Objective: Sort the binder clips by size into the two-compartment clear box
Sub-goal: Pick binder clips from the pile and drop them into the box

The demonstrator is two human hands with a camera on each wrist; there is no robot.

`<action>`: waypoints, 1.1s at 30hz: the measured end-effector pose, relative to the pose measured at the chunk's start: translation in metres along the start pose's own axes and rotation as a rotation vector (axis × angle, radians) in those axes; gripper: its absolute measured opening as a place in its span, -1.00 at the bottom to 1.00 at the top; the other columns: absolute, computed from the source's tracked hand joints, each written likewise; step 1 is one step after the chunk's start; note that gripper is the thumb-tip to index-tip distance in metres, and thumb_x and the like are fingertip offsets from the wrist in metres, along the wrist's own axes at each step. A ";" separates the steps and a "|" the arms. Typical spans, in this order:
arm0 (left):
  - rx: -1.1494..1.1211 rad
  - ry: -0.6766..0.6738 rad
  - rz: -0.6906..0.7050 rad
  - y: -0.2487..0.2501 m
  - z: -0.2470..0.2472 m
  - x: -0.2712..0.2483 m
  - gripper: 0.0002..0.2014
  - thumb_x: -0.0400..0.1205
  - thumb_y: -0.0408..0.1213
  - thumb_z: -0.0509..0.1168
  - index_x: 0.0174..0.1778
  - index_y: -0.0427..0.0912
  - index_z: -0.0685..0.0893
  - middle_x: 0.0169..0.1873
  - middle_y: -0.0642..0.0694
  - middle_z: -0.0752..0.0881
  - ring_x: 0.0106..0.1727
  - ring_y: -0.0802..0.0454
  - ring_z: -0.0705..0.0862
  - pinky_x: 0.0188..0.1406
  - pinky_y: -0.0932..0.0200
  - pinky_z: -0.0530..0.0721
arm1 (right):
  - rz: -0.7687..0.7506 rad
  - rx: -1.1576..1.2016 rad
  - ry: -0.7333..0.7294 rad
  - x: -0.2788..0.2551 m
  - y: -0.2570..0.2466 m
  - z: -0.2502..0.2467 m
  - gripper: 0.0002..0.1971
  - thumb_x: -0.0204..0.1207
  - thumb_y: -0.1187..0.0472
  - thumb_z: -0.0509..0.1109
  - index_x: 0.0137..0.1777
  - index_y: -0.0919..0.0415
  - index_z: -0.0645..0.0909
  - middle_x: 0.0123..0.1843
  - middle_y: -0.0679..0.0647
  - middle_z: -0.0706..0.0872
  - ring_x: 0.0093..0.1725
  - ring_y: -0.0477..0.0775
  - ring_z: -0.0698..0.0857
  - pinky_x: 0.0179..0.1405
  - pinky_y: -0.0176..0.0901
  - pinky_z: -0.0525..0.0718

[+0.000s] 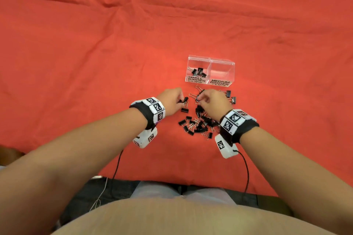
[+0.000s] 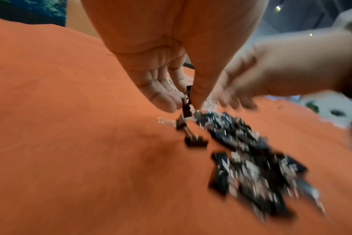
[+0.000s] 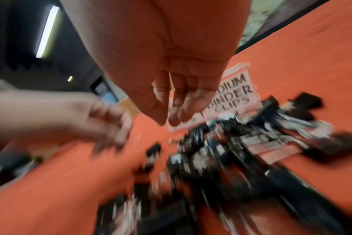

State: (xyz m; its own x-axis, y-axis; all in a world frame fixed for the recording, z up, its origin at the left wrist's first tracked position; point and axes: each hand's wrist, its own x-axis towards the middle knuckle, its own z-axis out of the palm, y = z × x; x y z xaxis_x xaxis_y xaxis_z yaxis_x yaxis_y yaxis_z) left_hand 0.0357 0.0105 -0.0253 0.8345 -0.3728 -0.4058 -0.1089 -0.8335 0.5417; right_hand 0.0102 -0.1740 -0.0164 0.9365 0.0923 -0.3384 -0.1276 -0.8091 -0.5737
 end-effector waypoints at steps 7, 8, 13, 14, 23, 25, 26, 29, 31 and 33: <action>-0.199 0.200 -0.029 0.043 -0.045 0.059 -0.91 0.57 -0.29 0.38 -0.16 -0.08 0.58 -0.40 0.11 0.52 -0.37 0.12 0.53 -0.41 0.18 0.52 | -0.017 -0.169 -0.084 -0.023 0.028 0.021 -0.81 0.51 0.24 0.31 0.07 0.15 0.69 0.03 0.10 0.60 0.16 0.11 0.55 0.01 -0.04 0.60; -0.210 0.212 -0.039 0.048 -0.047 0.067 -0.90 0.56 -0.32 0.38 -0.18 -0.08 0.58 -0.41 0.12 0.54 -0.34 0.07 0.59 -0.36 0.12 0.63 | -0.006 -0.154 -0.049 -0.023 0.030 0.018 -0.81 0.51 0.23 0.31 0.07 0.14 0.68 0.01 0.08 0.59 0.16 0.12 0.55 0.03 -0.05 0.60; -0.188 0.238 -0.091 0.058 -0.041 0.088 -0.90 0.55 -0.30 0.41 -0.21 -0.06 0.61 -0.19 -0.04 0.66 -0.04 -0.12 0.75 -0.06 0.01 0.77 | 0.022 -0.112 0.004 -0.024 0.032 0.008 -0.84 0.53 0.22 0.32 0.05 0.11 0.67 -0.03 0.01 0.54 0.18 0.10 0.52 0.13 -0.08 0.55; -0.164 0.234 -0.084 0.058 -0.041 0.088 -0.91 0.54 -0.25 0.43 -0.12 -0.08 0.64 -0.07 -0.09 0.68 0.04 -0.13 0.73 0.02 0.00 0.74 | 0.008 -0.111 -0.005 -0.025 0.031 0.010 -0.84 0.53 0.23 0.31 0.06 0.11 0.66 -0.01 0.03 0.56 0.19 0.09 0.51 0.11 -0.10 0.54; -0.018 0.036 0.110 0.038 -0.008 0.022 -0.91 0.55 -0.30 0.38 -0.06 -0.07 0.71 -0.10 0.01 0.64 -0.11 0.08 0.61 0.03 0.06 0.69 | -0.027 -0.213 -0.140 -0.025 0.022 0.026 -0.78 0.54 0.23 0.28 0.13 0.10 0.65 0.07 0.11 0.53 0.29 0.17 0.44 0.11 0.07 0.60; 0.037 -0.066 0.118 0.025 0.003 0.002 -0.90 0.54 -0.34 0.36 -0.06 -0.10 0.71 -0.17 0.00 0.62 -0.19 0.07 0.58 0.03 0.02 0.69 | -0.018 -0.193 -0.096 -0.022 0.021 0.023 -0.78 0.53 0.23 0.28 0.13 0.12 0.65 0.11 0.14 0.55 0.28 0.17 0.46 0.12 0.05 0.58; 0.052 -0.101 0.108 0.018 0.009 -0.006 -0.89 0.53 -0.35 0.37 -0.06 -0.11 0.71 -0.18 -0.01 0.62 -0.20 0.07 0.57 0.03 0.01 0.69 | -0.025 -0.184 -0.080 -0.021 0.019 0.023 -0.79 0.53 0.22 0.28 0.12 0.12 0.65 0.09 0.13 0.55 0.27 0.16 0.47 0.11 0.04 0.59; 0.079 -0.167 0.095 0.004 0.027 -0.023 -0.81 0.51 -0.30 0.41 0.03 -0.12 0.70 -0.09 -0.10 0.64 -0.18 0.03 0.56 0.02 0.02 0.67 | -0.086 -0.180 -0.119 -0.020 0.010 0.026 -0.79 0.51 0.22 0.30 0.10 0.11 0.67 0.02 0.11 0.55 0.25 0.14 0.49 0.13 0.04 0.61; 0.120 -0.181 0.092 -0.002 0.036 -0.031 -0.76 0.54 -0.26 0.39 0.12 -0.10 0.69 0.01 -0.14 0.62 -0.05 -0.06 0.60 0.02 0.05 0.62 | -0.112 -0.203 -0.165 -0.022 0.005 0.032 -0.79 0.49 0.22 0.32 0.10 0.10 0.67 0.05 0.11 0.57 0.25 0.13 0.47 0.17 0.07 0.60; 0.157 -0.160 0.067 -0.008 0.039 -0.033 -0.76 0.58 -0.25 0.35 0.17 -0.07 0.66 0.07 -0.14 0.59 0.06 -0.11 0.62 0.02 0.03 0.61 | -0.116 -0.243 -0.173 -0.025 0.004 0.037 -0.81 0.48 0.21 0.33 0.07 0.09 0.67 0.05 0.09 0.57 0.25 0.11 0.45 0.15 0.07 0.61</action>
State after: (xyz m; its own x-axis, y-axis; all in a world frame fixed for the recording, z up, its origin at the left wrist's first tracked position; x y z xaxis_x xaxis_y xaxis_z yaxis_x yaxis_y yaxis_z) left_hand -0.0122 0.0138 -0.0446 0.7277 -0.4787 -0.4913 -0.2541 -0.8534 0.4552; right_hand -0.0256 -0.1586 -0.0378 0.8680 0.2727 -0.4150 0.0782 -0.9003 -0.4282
